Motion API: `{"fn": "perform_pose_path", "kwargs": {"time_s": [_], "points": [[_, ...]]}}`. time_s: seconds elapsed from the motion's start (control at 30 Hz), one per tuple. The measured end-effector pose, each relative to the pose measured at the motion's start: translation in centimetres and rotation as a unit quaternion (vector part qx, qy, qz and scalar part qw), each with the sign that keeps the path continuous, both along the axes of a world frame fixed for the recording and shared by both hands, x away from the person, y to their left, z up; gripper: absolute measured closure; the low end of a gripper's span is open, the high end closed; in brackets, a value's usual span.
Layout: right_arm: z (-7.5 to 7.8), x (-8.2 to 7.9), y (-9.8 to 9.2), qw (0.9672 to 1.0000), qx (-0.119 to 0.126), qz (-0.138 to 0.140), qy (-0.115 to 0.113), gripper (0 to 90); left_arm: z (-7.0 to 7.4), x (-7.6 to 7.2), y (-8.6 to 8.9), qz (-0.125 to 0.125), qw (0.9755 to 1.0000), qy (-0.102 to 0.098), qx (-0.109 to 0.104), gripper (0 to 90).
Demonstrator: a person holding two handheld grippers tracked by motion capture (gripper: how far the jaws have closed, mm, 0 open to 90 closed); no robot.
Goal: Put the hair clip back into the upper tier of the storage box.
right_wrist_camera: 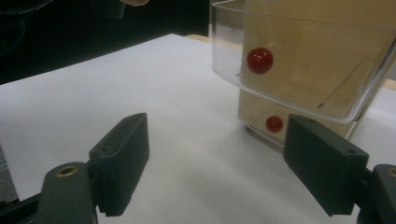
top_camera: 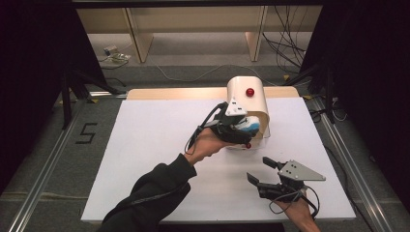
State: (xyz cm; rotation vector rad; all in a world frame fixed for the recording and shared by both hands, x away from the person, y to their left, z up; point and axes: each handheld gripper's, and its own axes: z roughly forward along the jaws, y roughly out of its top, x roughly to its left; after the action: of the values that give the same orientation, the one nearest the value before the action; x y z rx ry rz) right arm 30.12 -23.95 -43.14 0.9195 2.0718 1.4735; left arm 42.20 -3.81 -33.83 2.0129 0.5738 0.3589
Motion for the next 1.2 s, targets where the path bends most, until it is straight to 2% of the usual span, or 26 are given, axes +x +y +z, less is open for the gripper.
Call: {"fn": "perform_pose_path", "kwargs": {"time_s": [0.13,0.53,0.8,1.2], "points": [[0.0,0.0,0.0,1.0000,-0.001,0.001,0.000,23.7,0.2,0.0,0.0,0.001,1.0000,0.005,-0.001,30.1],[0.0,0.0,0.0,1.0000,0.000,0.002,-0.003,23.8,0.9,-1.0,1.2,-0.003,1.0000,0.004,-0.005,29.2],[0.0,0.0,0.0,1.0000,-0.001,0.000,-0.001,23.8,1.4,-1.8,2.3,-0.002,0.9998,0.001,-0.021,27.9],[0.0,0.0,0.0,1.0000,0.000,0.000,0.001,23.8,0.7,-2.4,3.9,0.008,0.9993,0.003,-0.037,25.6]]}}
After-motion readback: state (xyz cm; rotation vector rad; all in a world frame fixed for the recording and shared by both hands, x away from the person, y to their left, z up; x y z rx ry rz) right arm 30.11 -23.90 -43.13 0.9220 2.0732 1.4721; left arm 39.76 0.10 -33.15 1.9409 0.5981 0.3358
